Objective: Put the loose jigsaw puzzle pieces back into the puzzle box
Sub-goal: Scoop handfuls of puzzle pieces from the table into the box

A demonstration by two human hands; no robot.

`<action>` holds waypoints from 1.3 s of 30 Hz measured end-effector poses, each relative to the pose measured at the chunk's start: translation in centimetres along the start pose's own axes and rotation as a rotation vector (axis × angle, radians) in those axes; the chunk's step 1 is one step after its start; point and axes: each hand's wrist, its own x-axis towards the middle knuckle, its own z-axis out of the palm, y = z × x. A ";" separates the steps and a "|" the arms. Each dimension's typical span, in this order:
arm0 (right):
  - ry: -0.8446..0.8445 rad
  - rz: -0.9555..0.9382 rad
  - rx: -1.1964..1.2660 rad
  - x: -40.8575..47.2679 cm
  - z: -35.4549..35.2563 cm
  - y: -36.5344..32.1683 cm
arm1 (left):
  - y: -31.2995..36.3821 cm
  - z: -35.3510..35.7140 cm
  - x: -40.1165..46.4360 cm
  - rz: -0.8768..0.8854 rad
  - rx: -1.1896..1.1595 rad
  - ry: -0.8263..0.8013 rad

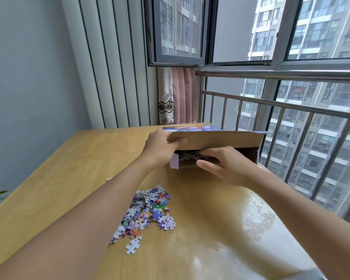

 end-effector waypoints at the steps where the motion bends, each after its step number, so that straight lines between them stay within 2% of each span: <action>1: 0.063 -0.038 0.003 -0.1 0.3 -0.6 | -0.4 0.3 -0.1 -0.038 0.010 -0.007; 3: 0.153 -0.080 0.029 -0.3 1.1 -1.9 | -1.8 1.0 -0.5 -0.124 0.030 -0.032; 6: 0.148 -0.057 0.158 0.0 2.5 -3.1 | -3.8 1.7 -1.7 -0.208 -0.007 -0.168; 9: 0.134 -0.042 0.274 0.4 3.6 -4.5 | -4.5 1.1 -2.4 -0.150 -0.140 -0.289; 11: 0.105 -0.054 0.337 0.2 4.0 -5.9 | -4.2 -0.4 -2.8 -0.107 -0.137 -0.326; 13: -0.016 -0.057 0.350 -0.2 5.0 -7.7 | -5.0 -2.6 -3.8 -0.108 -0.021 -0.281; 15: -0.222 0.007 0.182 -0.4 5.6 -9.4 | -6.1 -4.8 -5.0 -0.110 0.156 -0.184; 17: -0.430 0.101 0.010 -0.7 6.3 -10.7 | -8.0 -7.0 -6.3 -0.182 0.326 -0.100; 19: -0.526 0.165 -0.036 -0.7 7.1 -11.7 | -10.6 -8.5 -7.5 -0.289 0.509 -0.108; 21: -0.545 0.188 -0.054 -0.2 8.2 -12.9 | -13.3 -9.6 -8.7 -0.384 0.589 -0.140; 24: -0.518 0.169 -0.015 1.1 9.1 -14.1 | -14.7 -9.5 -9.7 -0.410 0.529 -0.164; 31: -0.447 0.167 0.064 4.6 9.8 -14.4 | -14.1 -8.5 -9.5 -0.336 0.064 -0.092; 36: -0.527 0.168 0.054 3.7 9.6 -13.3 | -14.0 -7.8 -9.3 -0.315 -0.042 -0.132; 39: -0.553 0.159 0.019 3.5 10.0 -13.4 | -13.6 -7.1 -9.2 -0.307 -0.087 -0.097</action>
